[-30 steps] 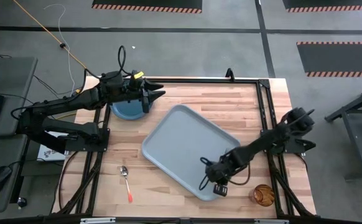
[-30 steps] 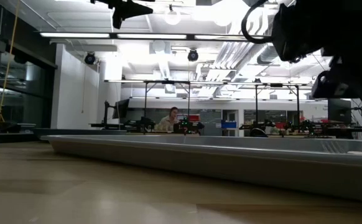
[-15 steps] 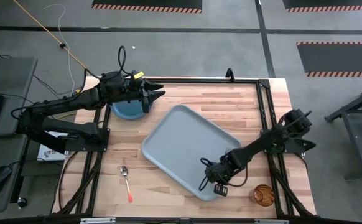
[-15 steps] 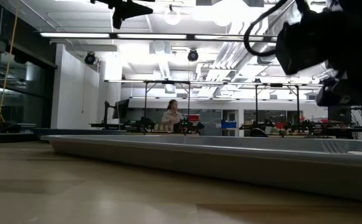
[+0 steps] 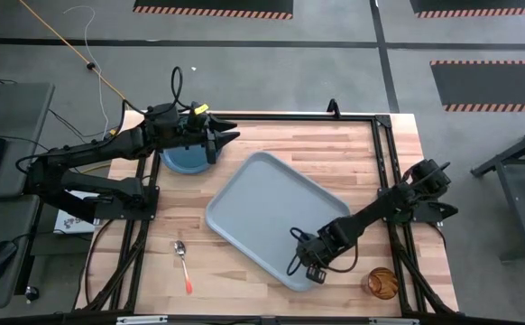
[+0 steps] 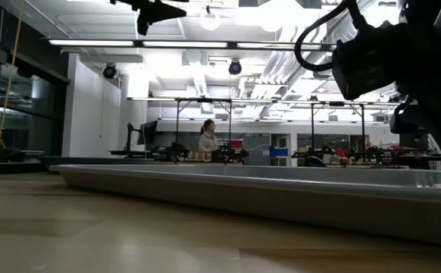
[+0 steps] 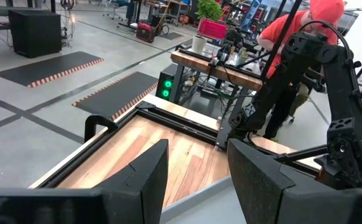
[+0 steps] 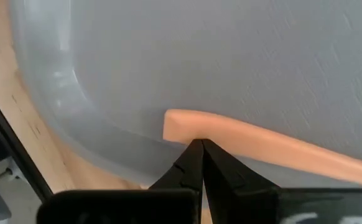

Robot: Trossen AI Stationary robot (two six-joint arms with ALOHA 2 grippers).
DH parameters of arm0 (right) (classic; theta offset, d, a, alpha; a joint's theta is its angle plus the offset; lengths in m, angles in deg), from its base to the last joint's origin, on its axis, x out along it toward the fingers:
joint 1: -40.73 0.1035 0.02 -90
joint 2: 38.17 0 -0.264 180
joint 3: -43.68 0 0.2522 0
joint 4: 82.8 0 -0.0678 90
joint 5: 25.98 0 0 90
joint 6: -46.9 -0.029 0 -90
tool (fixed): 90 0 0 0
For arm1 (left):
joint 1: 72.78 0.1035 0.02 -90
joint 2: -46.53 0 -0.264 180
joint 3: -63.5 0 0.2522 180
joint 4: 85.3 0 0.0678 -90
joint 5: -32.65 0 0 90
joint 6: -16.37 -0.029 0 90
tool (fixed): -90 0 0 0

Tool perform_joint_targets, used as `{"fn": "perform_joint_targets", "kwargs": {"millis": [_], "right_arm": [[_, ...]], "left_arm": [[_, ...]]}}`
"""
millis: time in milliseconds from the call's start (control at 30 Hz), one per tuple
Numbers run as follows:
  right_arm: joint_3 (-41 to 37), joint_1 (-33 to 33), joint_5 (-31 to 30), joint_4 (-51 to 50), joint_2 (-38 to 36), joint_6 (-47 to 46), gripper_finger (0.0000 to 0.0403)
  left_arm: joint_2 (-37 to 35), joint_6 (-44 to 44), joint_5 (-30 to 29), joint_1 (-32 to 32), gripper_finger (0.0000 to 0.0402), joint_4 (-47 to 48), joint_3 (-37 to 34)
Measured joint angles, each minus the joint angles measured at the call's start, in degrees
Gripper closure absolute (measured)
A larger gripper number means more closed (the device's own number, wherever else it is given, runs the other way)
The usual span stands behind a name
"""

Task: Pick and place plate/cup/fork/spoon on tray
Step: Put the light orange fork on the gray serving tray, then put the orange spoon on the gray serving tray to the left of the light orange fork

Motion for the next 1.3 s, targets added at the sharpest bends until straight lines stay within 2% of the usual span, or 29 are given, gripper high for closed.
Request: {"fn": "perform_joint_targets", "kwargs": {"millis": [333, 700, 1100, 1300], "right_arm": [[0.1, -1.0, -1.4, -0.7, -0.5, 2.4, 0.0403], [0.1, -0.7, -2.8, -5.0, -5.4, 6.0, 0.0403], [0.1, -1.8, -9.6, -12.2, -11.8, 6.4, 0.0403], [0.1, -2.4, -10.4, -13.2, -12.9, 6.4, 0.0403]], "left_arm": [[0.0, 0.0, 0.0, 0.0, 0.0245, 0.0, 0.0], [0.0, 0.0, 0.0, 0.0, 0.0245, -0.1, 0.0], [0.0, 0.0, 0.0, 0.0, 0.0245, -0.1, 0.0], [0.0, 0.1, 0.0, 0.0, 0.0245, -0.1, 0.0]]}}
